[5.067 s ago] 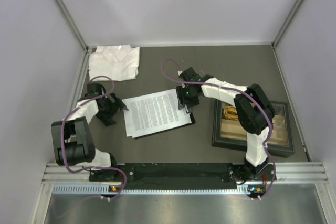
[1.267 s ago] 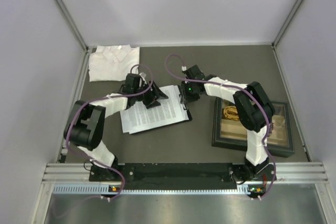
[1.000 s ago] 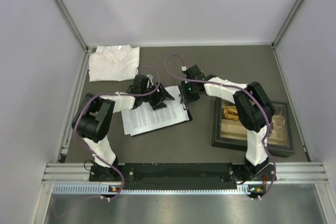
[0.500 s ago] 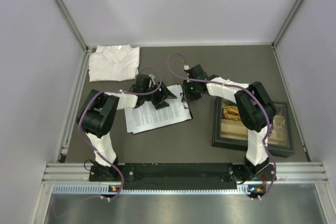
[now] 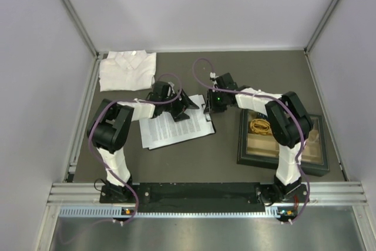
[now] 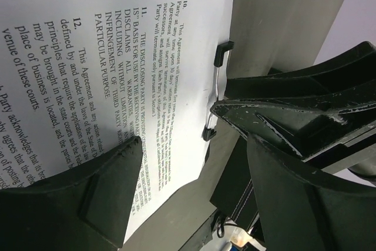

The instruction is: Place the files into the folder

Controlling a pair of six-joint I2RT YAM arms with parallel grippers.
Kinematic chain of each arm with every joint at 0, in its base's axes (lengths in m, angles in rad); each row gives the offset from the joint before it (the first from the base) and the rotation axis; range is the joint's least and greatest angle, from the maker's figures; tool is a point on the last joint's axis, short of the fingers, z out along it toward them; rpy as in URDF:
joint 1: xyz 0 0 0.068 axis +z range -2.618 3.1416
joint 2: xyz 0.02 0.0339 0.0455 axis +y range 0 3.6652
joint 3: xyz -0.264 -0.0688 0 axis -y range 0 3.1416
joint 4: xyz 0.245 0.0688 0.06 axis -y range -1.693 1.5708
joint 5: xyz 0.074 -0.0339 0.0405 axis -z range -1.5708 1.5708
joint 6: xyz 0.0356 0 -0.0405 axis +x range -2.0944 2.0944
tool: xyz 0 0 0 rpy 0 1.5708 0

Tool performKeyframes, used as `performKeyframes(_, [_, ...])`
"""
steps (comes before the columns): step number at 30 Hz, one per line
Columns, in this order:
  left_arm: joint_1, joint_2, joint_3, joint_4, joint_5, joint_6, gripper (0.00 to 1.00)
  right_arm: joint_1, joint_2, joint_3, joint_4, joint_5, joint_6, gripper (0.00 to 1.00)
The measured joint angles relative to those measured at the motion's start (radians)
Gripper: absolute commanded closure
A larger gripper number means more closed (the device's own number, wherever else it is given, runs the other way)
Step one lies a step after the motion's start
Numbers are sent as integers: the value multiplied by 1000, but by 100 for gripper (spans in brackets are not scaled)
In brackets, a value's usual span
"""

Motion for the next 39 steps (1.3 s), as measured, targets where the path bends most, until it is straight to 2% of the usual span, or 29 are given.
performKeyframes(14, [-3,19,66,-103,-8,2,18,-37,-1,-29,31,-51,23,100])
performKeyframes(18, [-6,26,80,-122,-7,6,18,-24,3,-6,-3,-18,15,82])
performKeyframes(19, [-7,25,81,-122,-8,8,18,-15,3,5,-21,-1,6,74])
performKeyframes(22, [-14,22,84,-124,-11,26,17,13,3,35,-78,47,-10,62])
performKeyframes(26, [-25,9,85,-127,-27,50,17,42,2,66,-150,87,-23,52])
performKeyframes(31, [-32,-8,71,-127,-32,56,17,64,1,92,-228,139,-40,51])
performKeyframes(34, [-32,-26,50,-126,-30,53,19,75,1,102,-263,171,-46,57])
performKeyframes(39, [-33,-51,37,-126,-30,48,22,88,2,117,-285,197,-45,59])
